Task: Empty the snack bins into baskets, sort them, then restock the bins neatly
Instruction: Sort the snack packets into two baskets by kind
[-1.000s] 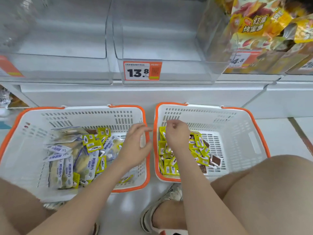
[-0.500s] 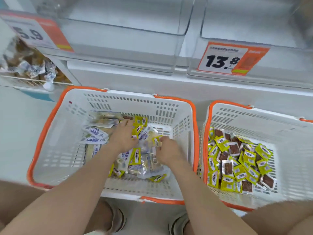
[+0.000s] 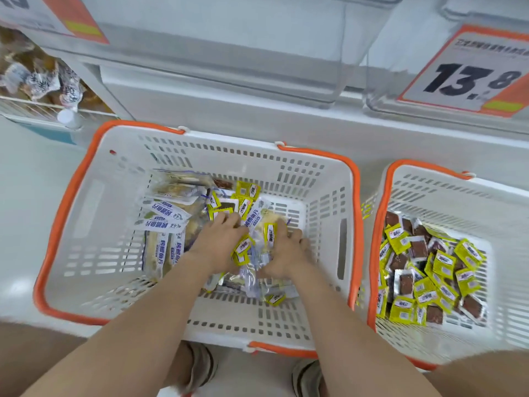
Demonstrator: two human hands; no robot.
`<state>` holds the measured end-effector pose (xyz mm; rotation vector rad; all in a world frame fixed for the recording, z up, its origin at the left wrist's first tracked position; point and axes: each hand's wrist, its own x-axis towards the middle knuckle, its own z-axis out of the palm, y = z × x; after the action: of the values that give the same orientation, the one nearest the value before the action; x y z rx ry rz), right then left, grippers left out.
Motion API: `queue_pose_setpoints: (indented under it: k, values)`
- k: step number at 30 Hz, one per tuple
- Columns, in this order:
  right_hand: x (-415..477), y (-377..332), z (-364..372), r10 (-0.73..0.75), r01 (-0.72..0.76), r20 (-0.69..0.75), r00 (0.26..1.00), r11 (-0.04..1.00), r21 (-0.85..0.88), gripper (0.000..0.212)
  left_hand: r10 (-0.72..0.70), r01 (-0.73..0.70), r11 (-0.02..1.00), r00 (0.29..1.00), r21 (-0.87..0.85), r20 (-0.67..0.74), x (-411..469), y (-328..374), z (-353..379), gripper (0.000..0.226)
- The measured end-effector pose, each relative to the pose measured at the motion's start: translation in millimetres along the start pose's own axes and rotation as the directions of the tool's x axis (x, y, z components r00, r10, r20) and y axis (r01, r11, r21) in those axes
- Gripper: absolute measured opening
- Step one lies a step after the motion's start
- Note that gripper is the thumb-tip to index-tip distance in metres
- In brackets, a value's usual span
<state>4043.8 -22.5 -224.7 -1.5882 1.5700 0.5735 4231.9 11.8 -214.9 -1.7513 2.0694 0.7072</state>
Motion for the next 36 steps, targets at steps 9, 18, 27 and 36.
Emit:
queue_pose_setpoints:
  k: [9,18,27,36]
  values:
    - [10.0,-7.6,-8.5,0.017,0.012,-0.116,0.993,0.969,0.246,0.034,-0.134,0.117,0.989,0.972,-0.096,-0.195,-2.9,8.6,-4.1,0.039]
    - [13.0,-14.1,-46.2,-0.106,0.161,-0.217,0.970,0.954,0.254,0.045,-0.398,0.105,0.826,0.805,-0.554,-0.440,11.7,-16.0,-36.3,0.021]
    - [-9.9,-8.5,-68.4,-0.190,0.369,-0.645,0.740,0.916,0.154,0.018,-0.191,0.192,0.981,0.979,0.005,-0.069,40.8,-17.1,-6.6,0.075]
    - [-19.4,7.0,-29.0,-0.136,0.226,0.345,0.929,0.944,-0.238,0.009,-0.171,0.166,0.976,0.985,0.143,0.024,53.6,-7.9,-26.3,0.075]
